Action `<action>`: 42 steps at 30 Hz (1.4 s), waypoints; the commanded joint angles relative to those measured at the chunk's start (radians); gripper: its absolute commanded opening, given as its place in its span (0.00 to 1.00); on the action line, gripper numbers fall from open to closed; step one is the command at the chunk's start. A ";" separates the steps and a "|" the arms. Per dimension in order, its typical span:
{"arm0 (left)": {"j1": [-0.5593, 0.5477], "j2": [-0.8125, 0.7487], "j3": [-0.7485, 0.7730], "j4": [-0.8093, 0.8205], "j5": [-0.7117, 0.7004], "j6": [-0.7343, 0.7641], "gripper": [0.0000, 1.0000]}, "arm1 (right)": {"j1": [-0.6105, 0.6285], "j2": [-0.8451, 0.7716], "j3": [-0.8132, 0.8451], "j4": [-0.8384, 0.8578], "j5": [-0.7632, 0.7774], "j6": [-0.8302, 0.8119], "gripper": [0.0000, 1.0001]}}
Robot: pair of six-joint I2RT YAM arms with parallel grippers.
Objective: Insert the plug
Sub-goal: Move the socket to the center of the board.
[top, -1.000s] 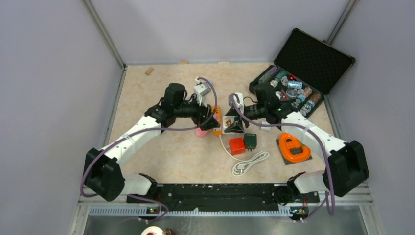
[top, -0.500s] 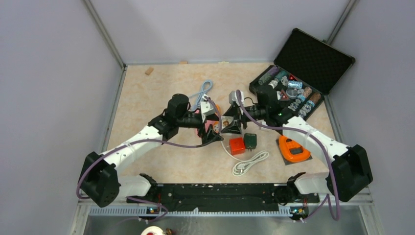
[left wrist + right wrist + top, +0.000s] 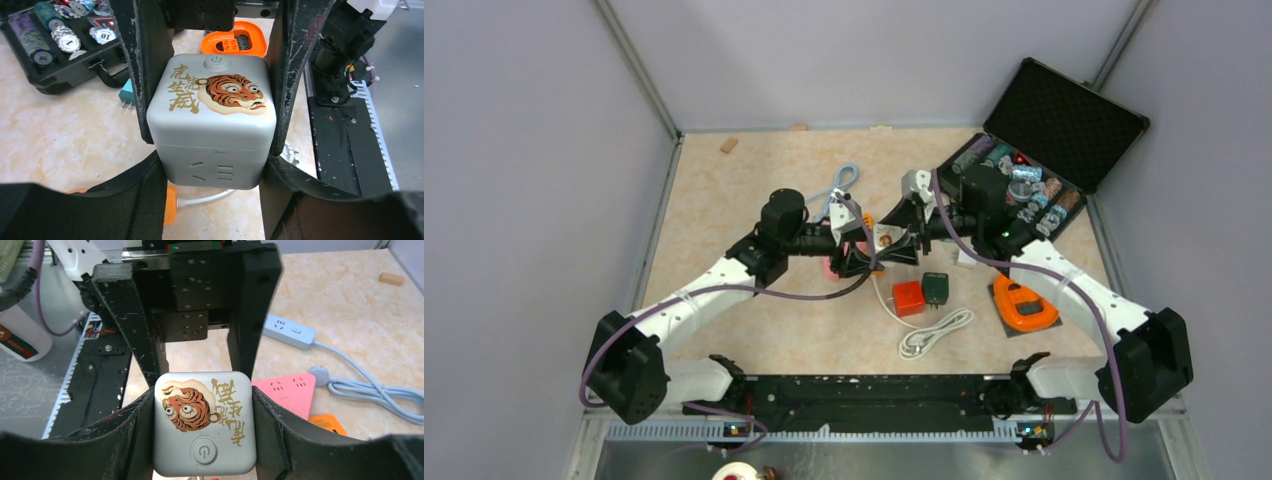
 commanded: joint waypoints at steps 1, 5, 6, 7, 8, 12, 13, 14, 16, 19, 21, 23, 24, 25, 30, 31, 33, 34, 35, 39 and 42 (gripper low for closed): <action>-0.002 -0.006 0.030 0.027 -0.027 0.018 0.07 | 0.013 -0.044 0.031 0.108 -0.023 0.060 0.00; -0.001 -0.018 0.037 0.005 -0.046 0.023 0.00 | 0.013 -0.050 0.054 0.032 0.027 0.011 0.14; -0.002 -0.022 0.038 -0.001 -0.048 0.029 0.00 | 0.013 -0.051 0.065 0.005 0.051 -0.005 0.23; -0.002 -0.026 0.040 -0.014 -0.053 0.036 0.00 | 0.013 -0.052 0.078 -0.053 0.064 -0.025 0.33; -0.002 -0.031 0.046 -0.034 -0.059 0.048 0.00 | 0.013 -0.052 0.095 -0.095 0.077 -0.054 0.42; -0.001 -0.040 0.094 -0.215 -0.078 0.140 0.00 | 0.013 -0.049 0.151 -0.278 0.137 -0.167 0.63; -0.002 -0.038 0.112 -0.258 -0.085 0.163 0.00 | 0.013 -0.046 0.166 -0.317 0.146 -0.198 0.65; -0.002 -0.035 0.127 -0.303 -0.096 0.181 0.00 | 0.014 -0.040 0.182 -0.357 0.154 -0.226 0.67; -0.001 -0.033 0.151 -0.368 -0.107 0.212 0.00 | 0.015 -0.022 0.217 -0.426 0.162 -0.263 0.70; -0.002 -0.030 0.176 -0.424 -0.111 0.237 0.00 | 0.026 0.009 0.267 -0.521 0.162 -0.325 0.71; -0.001 -0.031 0.184 -0.437 -0.113 0.237 0.00 | 0.036 0.023 0.284 -0.554 0.160 -0.349 0.73; -0.002 -0.033 0.189 -0.438 -0.107 0.237 0.00 | 0.053 0.035 0.294 -0.575 0.164 -0.370 0.75; -0.003 -0.033 0.191 -0.437 -0.106 0.238 0.00 | 0.061 0.042 0.298 -0.586 0.167 -0.378 0.76; -0.002 -0.032 0.195 -0.438 -0.109 0.237 0.00 | 0.069 0.052 0.307 -0.597 0.165 -0.385 0.76; -0.003 -0.019 0.235 -0.481 -0.115 0.251 0.00 | 0.114 0.120 0.354 -0.678 0.186 -0.421 0.77; -0.004 -0.015 0.243 -0.490 -0.116 0.256 0.00 | 0.124 0.127 0.358 -0.677 0.199 -0.417 0.77; -0.005 -0.009 0.252 -0.507 -0.117 0.266 0.00 | 0.134 0.137 0.358 -0.656 0.215 -0.406 0.75; -0.007 -0.006 0.255 -0.514 -0.119 0.270 0.00 | 0.137 0.139 0.359 -0.647 0.212 -0.407 0.71; -0.007 -0.005 0.257 -0.517 -0.122 0.273 0.00 | 0.137 0.143 0.360 -0.637 0.201 -0.408 0.66; -0.008 -0.001 0.254 -0.528 -0.130 0.279 0.00 | 0.137 0.162 0.376 -0.617 0.165 -0.394 0.27; -0.009 0.002 0.254 -0.536 -0.137 0.283 0.00 | 0.137 0.165 0.379 -0.601 0.174 -0.362 0.29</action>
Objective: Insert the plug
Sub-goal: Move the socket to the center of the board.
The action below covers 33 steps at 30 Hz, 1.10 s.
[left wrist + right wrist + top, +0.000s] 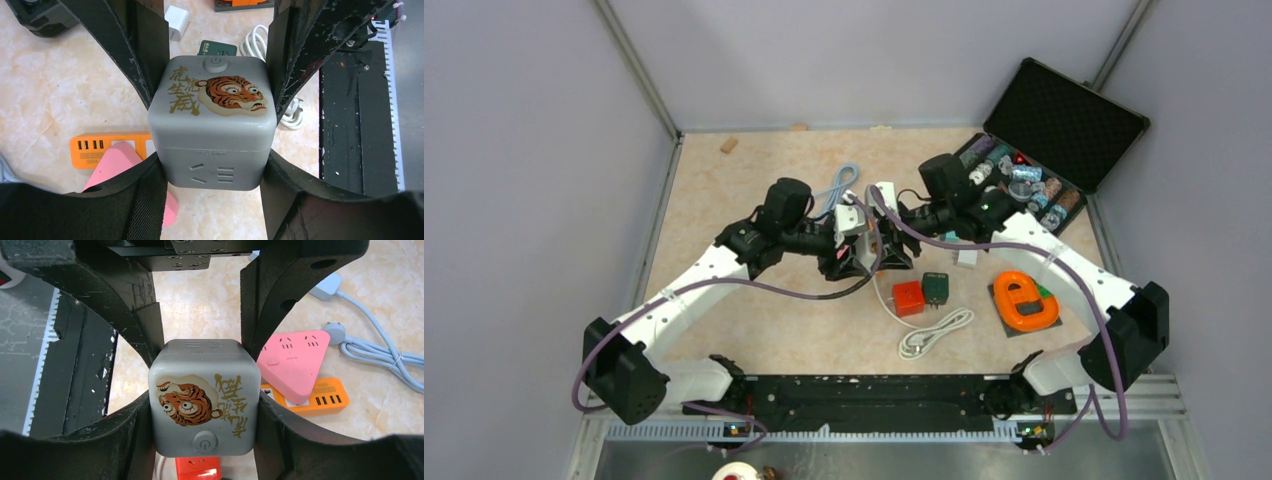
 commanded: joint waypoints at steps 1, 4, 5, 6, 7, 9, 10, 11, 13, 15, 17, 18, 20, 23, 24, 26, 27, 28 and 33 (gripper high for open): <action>-0.004 0.006 0.042 0.016 -0.021 0.023 0.00 | 0.016 0.008 0.055 0.032 -0.034 0.029 0.34; -0.004 0.008 0.042 0.013 -0.025 0.024 0.00 | 0.016 -0.006 0.050 0.031 -0.029 0.010 0.40; -0.005 0.008 0.041 0.013 -0.025 0.023 0.00 | 0.016 -0.012 0.045 0.042 -0.021 0.017 0.47; -0.004 0.009 0.041 0.013 -0.025 0.021 0.00 | 0.016 -0.022 0.037 0.057 -0.010 0.026 0.57; -0.004 0.010 0.043 0.013 -0.025 0.020 0.00 | 0.016 -0.031 0.025 0.079 0.002 0.040 0.64; -0.004 0.011 0.043 0.015 -0.029 0.014 0.00 | 0.016 -0.052 0.004 0.105 0.010 0.038 0.69; -0.004 0.013 0.045 0.015 -0.029 0.013 0.00 | 0.016 -0.062 -0.005 0.116 0.009 0.036 0.70; -0.004 0.015 0.045 0.015 -0.031 0.013 0.00 | 0.016 -0.070 -0.013 0.126 0.009 0.036 0.72; -0.004 0.017 0.046 0.016 -0.032 0.014 0.00 | 0.016 -0.077 -0.018 0.129 0.005 0.035 0.73; -0.004 0.017 0.046 0.016 -0.031 0.017 0.00 | 0.016 -0.072 -0.015 0.119 -0.007 0.030 0.69; -0.005 0.015 0.045 0.021 -0.031 0.015 0.00 | 0.016 -0.059 -0.006 0.089 -0.027 0.007 0.59; -0.004 0.014 0.043 0.026 -0.032 0.013 0.00 | 0.016 -0.048 0.003 0.070 -0.040 -0.002 0.50; -0.004 0.013 0.042 0.035 -0.035 0.010 0.00 | 0.016 -0.022 0.026 0.023 -0.051 -0.023 0.11; -0.004 0.011 0.039 0.046 -0.050 -0.006 0.00 | 0.016 0.026 0.063 -0.058 -0.066 -0.048 0.00; -0.004 0.010 0.036 0.053 -0.058 -0.015 0.00 | 0.016 0.035 0.072 -0.077 -0.071 -0.060 0.00; -0.004 0.004 0.025 0.074 -0.086 -0.054 0.01 | 0.016 0.040 0.078 -0.087 -0.068 -0.071 0.00; -0.004 0.002 0.019 0.088 -0.110 -0.085 0.18 | 0.016 0.037 0.073 -0.080 -0.060 -0.069 0.00; -0.004 -0.002 0.011 0.112 -0.147 -0.128 0.69 | 0.016 0.031 0.066 -0.065 -0.047 -0.064 0.00; 0.000 -0.022 -0.028 0.182 -0.447 -0.454 0.99 | 0.016 -0.019 -0.028 0.084 0.072 0.005 0.00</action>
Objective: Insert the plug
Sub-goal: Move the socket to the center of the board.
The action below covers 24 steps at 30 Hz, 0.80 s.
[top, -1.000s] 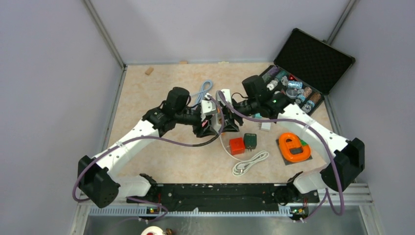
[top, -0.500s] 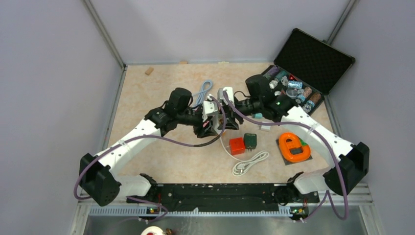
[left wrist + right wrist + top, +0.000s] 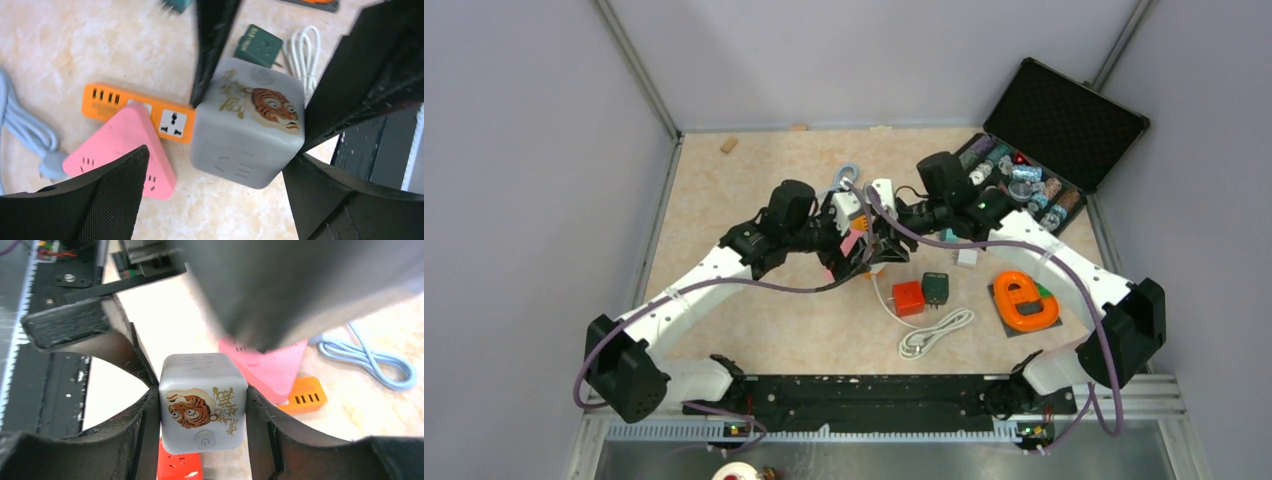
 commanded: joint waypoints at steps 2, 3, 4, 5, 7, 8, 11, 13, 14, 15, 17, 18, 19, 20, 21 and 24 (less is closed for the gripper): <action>0.015 -0.047 -0.058 0.179 -0.314 -0.414 0.99 | 0.014 -0.065 -0.102 0.136 0.103 0.063 0.00; 0.020 -0.052 -0.075 0.190 -0.348 -0.476 0.99 | 0.015 -0.075 -0.121 0.167 0.128 0.076 0.00; 0.025 -0.057 -0.093 0.197 -0.386 -0.547 0.99 | 0.014 -0.083 -0.140 0.195 0.153 0.094 0.00; 0.034 -0.059 -0.108 0.196 -0.427 -0.628 0.99 | 0.014 -0.089 -0.157 0.224 0.184 0.115 0.00; 0.065 -0.057 -0.129 0.161 -0.462 -0.804 0.99 | 0.015 -0.094 -0.174 0.250 0.242 0.163 0.00; 0.105 -0.050 -0.141 0.159 -0.417 -0.857 0.99 | 0.014 -0.090 -0.176 0.253 0.272 0.190 0.00; 0.217 -0.013 -0.191 0.175 -0.228 -1.048 0.99 | 0.013 -0.070 -0.157 0.227 0.341 0.235 0.00; 0.282 0.030 -0.222 0.227 -0.082 -1.129 0.96 | 0.014 -0.058 -0.143 0.210 0.381 0.241 0.00; 0.295 0.053 -0.227 0.259 0.000 -1.157 0.93 | 0.014 -0.054 -0.139 0.208 0.402 0.249 0.00; 0.298 0.078 -0.222 0.281 0.034 -1.173 0.91 | 0.014 -0.050 -0.137 0.207 0.419 0.256 0.00; 0.295 0.123 -0.200 0.284 0.075 -1.182 0.89 | 0.014 -0.046 -0.131 0.208 0.441 0.265 0.00; 0.295 0.141 -0.190 0.283 0.089 -1.183 0.88 | 0.013 -0.045 -0.129 0.208 0.444 0.266 0.00; 0.296 0.153 -0.179 0.281 0.095 -1.182 0.88 | 0.013 -0.043 -0.124 0.203 0.439 0.261 0.00; 0.296 0.161 -0.171 0.278 0.096 -1.179 0.88 | 0.014 -0.039 -0.122 0.197 0.427 0.251 0.00; 0.295 0.163 -0.162 0.272 0.092 -1.176 0.88 | 0.014 -0.034 -0.119 0.189 0.415 0.236 0.00; 0.295 0.175 -0.132 0.219 0.061 -1.146 0.88 | 0.015 -0.002 -0.098 0.151 0.404 0.191 0.00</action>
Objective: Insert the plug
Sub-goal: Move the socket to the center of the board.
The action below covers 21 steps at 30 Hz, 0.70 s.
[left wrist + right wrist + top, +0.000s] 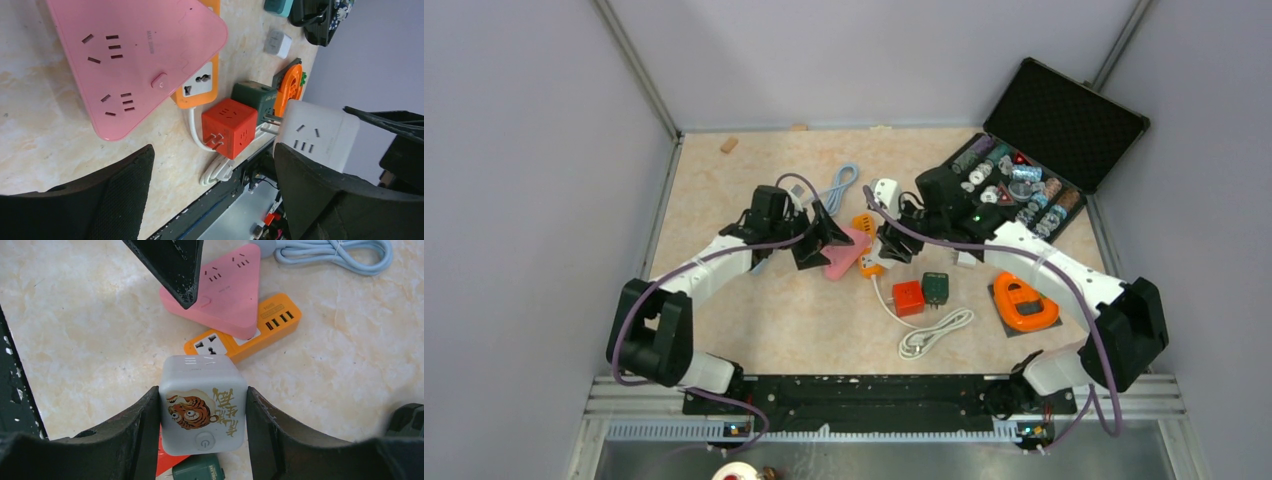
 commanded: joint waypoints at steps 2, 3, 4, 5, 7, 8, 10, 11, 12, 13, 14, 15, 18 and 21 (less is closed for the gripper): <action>0.000 0.009 0.103 -0.066 -0.008 0.025 0.89 | 0.014 0.069 0.101 -0.052 0.003 -0.062 0.00; 0.001 0.009 0.115 -0.099 -0.035 0.045 0.90 | 0.016 0.089 0.126 -0.077 0.003 -0.081 0.00; 0.001 0.008 0.125 -0.137 -0.061 0.065 0.90 | 0.020 0.113 0.150 -0.112 0.003 -0.099 0.00; 0.002 0.004 0.134 -0.174 -0.091 0.084 0.90 | 0.023 0.141 0.174 -0.130 0.005 -0.113 0.00; 0.003 -0.008 0.153 -0.247 -0.150 0.128 0.91 | 0.031 0.180 0.211 -0.151 0.013 -0.133 0.00; 0.003 -0.013 0.162 -0.286 -0.186 0.148 0.91 | 0.039 0.197 0.226 -0.154 0.024 -0.143 0.00; 0.003 -0.035 0.178 -0.359 -0.267 0.184 0.92 | 0.057 0.224 0.250 -0.154 0.056 -0.166 0.00; 0.003 -0.050 0.181 -0.390 -0.311 0.198 0.93 | 0.067 0.235 0.258 -0.150 0.066 -0.180 0.00; 0.004 -0.067 0.180 -0.420 -0.371 0.205 0.93 | 0.079 0.247 0.262 -0.142 0.075 -0.190 0.00; 0.005 -0.084 0.177 -0.444 -0.418 0.215 0.94 | 0.089 0.256 0.264 -0.133 0.085 -0.200 0.00; 0.006 -0.103 0.173 -0.485 -0.474 0.212 0.94 | 0.099 0.264 0.266 -0.128 0.091 -0.209 0.00; 0.009 -0.119 0.170 -0.519 -0.521 0.199 0.95 | 0.108 0.274 0.267 -0.118 0.099 -0.212 0.00; 0.020 -0.173 0.139 -0.562 -0.609 0.176 0.97 | 0.131 0.308 0.289 -0.123 0.102 -0.220 0.00; 0.024 -0.230 0.091 -0.552 -0.625 0.150 0.98 | 0.143 0.346 0.330 -0.152 0.092 -0.223 0.00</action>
